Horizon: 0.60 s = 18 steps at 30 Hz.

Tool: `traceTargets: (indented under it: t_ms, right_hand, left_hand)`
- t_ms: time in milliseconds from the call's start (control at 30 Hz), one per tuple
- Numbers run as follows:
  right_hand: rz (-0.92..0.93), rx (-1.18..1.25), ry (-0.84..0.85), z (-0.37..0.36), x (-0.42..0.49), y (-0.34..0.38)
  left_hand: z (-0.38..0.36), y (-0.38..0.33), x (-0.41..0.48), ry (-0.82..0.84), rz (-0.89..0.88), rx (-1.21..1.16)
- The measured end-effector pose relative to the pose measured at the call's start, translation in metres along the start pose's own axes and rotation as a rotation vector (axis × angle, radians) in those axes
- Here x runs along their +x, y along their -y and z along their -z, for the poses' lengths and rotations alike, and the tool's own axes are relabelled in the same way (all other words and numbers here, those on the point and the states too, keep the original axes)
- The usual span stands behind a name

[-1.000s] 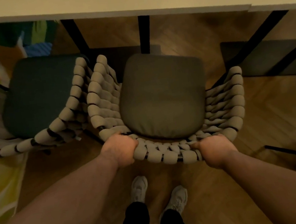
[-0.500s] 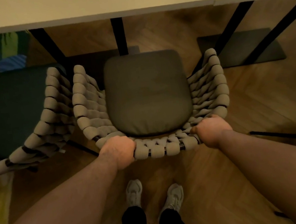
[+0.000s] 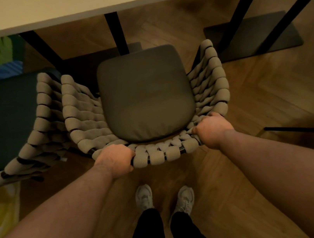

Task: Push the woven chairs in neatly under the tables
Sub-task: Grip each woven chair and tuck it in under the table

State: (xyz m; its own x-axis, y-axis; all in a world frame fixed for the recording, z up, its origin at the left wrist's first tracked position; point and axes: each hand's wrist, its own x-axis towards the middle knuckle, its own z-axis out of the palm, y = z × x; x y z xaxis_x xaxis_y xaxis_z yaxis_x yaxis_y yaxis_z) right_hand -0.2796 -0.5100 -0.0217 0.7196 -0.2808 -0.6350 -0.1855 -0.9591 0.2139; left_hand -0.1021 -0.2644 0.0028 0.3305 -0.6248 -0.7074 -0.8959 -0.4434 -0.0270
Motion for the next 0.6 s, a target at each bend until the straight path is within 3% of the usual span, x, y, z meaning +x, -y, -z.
traceTargets:
  t_ms: [333,600]
  right_hand:
    - [-0.041,0.074,0.013,0.003,-0.006,0.003]
    - [-0.146,0.547,-0.045,0.021,-0.062,-0.006]
  left_hand:
    - [0.007,0.0,0.003,0.064,-0.026,0.053]
    - [0.025,-0.003,-0.001,0.207,-0.076,0.091]
